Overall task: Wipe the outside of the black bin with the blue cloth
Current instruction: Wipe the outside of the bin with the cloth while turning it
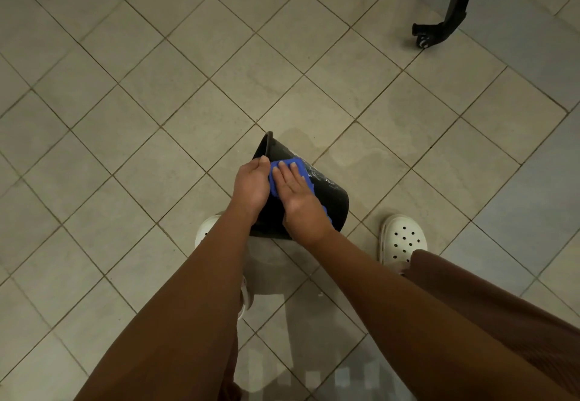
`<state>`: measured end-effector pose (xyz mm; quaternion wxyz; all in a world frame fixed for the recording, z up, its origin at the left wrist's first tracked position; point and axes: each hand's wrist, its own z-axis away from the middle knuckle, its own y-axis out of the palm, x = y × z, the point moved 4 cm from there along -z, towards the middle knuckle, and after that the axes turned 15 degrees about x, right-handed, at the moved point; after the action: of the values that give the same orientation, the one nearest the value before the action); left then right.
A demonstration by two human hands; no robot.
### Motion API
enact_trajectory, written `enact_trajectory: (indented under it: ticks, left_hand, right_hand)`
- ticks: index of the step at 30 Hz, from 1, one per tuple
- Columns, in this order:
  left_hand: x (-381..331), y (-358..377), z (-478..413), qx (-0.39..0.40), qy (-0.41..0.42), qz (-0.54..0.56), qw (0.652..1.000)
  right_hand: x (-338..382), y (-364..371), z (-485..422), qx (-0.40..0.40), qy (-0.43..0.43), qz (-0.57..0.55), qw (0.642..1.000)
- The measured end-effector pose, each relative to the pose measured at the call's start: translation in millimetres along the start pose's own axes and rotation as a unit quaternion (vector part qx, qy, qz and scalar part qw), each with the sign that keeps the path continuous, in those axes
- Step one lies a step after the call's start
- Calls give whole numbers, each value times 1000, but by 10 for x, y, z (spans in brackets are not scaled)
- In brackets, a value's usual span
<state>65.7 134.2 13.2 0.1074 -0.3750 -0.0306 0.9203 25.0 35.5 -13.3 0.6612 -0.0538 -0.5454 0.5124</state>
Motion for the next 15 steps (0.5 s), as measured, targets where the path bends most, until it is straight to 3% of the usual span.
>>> enact_trajectory:
  ticks: [7, 15]
  left_hand:
    - [-10, 20, 19, -1, -21, 7, 1000]
    - [21, 4, -6, -3, -42, 14, 999]
  right_hand:
    - [-76, -49, 29, 5, 183, -49, 982]
    - [148, 57, 72, 26, 71, 42, 996]
